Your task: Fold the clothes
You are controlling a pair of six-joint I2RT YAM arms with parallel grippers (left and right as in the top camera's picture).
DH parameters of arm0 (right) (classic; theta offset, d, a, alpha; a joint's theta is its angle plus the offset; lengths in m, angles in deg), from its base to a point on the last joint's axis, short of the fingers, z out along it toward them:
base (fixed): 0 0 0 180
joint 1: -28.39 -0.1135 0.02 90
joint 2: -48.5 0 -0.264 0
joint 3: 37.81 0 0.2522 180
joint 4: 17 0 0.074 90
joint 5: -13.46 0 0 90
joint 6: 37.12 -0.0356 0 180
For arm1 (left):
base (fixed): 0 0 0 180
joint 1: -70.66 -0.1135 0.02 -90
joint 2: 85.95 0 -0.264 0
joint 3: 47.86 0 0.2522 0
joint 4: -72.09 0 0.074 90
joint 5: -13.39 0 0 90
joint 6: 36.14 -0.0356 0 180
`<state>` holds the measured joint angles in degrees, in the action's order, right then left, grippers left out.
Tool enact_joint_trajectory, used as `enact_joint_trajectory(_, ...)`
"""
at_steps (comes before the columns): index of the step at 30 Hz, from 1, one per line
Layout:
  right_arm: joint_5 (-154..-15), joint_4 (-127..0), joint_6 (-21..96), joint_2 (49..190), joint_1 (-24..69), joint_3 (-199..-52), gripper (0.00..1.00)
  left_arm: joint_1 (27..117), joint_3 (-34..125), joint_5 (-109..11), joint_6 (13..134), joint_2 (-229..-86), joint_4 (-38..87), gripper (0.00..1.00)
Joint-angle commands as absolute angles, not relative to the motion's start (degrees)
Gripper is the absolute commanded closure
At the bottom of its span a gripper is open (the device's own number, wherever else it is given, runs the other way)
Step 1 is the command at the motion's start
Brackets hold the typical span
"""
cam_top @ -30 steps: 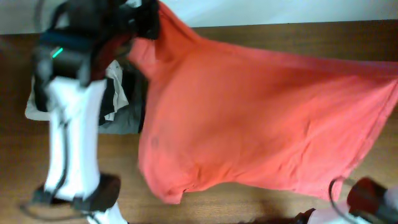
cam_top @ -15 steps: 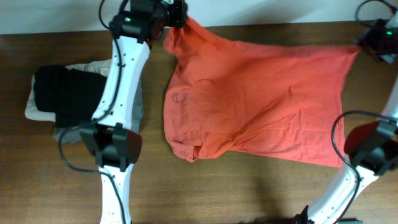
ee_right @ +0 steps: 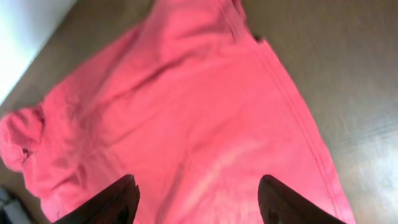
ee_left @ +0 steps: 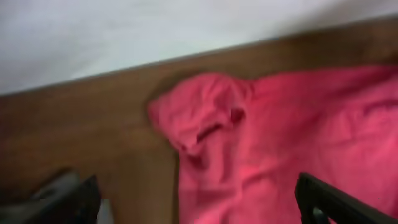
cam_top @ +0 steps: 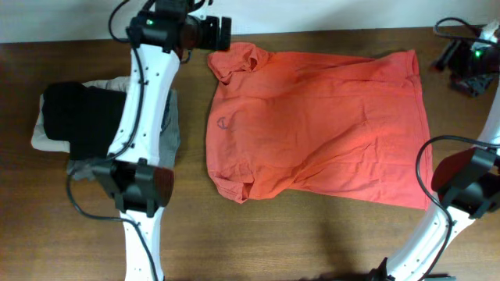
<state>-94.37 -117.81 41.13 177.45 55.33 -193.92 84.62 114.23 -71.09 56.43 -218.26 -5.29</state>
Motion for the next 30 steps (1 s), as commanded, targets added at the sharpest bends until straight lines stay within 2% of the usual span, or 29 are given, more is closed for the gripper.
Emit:
enact_joint_trajectory(1, -93.8, -122.7, 44.0, 173.5, 55.3, -194.5, 0.34, 86.9, 116.1, -71.6, 52.9, -212.7, -10.3, 0.01)
enact_joint_trajectory(2, -93.8, -124.3, 44.6, 173.5, 55.3, -194.5, 0.34, 87.2, 116.1, -71.7, 52.2, -212.7, -11.7, 0.03)
enact_joint_trajectory(3, -93.8, -125.3, 45.7, 173.5, 55.3, -194.5, 0.36, 87.2, 116.1, -71.7, 52.1, -212.7, -12.9, 0.17)
enact_joint_trajectory(4, -93.8, -126.6, 46.9, 173.2, 55.3, -194.5, 0.38, 87.2, 116.1, -71.8, 52.0, -212.4, -14.0, 0.25)
enact_joint_trajectory(6, -93.9, -128.1, 48.4, 172.1, 55.3, -194.5, 0.39, 87.1, 116.2, -72.0, 52.0, -211.5, -15.8, 0.32)
enact_joint_trajectory(11, -93.8, -127.8, 49.3, 162.8, 55.0, -194.5, 0.37, 87.7, 116.7, -72.6, 52.1, -205.5, -20.0, 0.31)
enact_joint_trajectory(19, -90.8, -127.2, 44.9, 144.2, 54.9, -194.5, 0.30, 87.9, 116.7, -85.5, 59.3, -195.1, -32.5, 0.31)
enact_joint_trajectory(22, -86.9, -127.4, 40.8, 140.2, 54.9, -194.5, 0.26, 88.2, 116.7, -85.2, 62.3, -194.2, -37.2, 0.27)
enact_joint_trajectory(24, -85.1, -128.1, 37.5, 139.3, 54.9, -194.4, 0.14, 88.1, 113.5, -82.7, 62.8, -194.7, -38.4, 0.21)
enact_joint_trajectory(26, -85.1, -128.1, 37.5, 139.5, 54.9, -193.4, 0.07, 88.1, 108.5, -80.2, 62.8, -194.9, -37.7, 0.20)
enact_joint_trajectory(30, -85.4, -128.1, 37.5, 140.9, 54.9, -188.7, 0.05, 88.1, 94.9, -77.1, 63.1, -194.9, -32.5, 0.18)
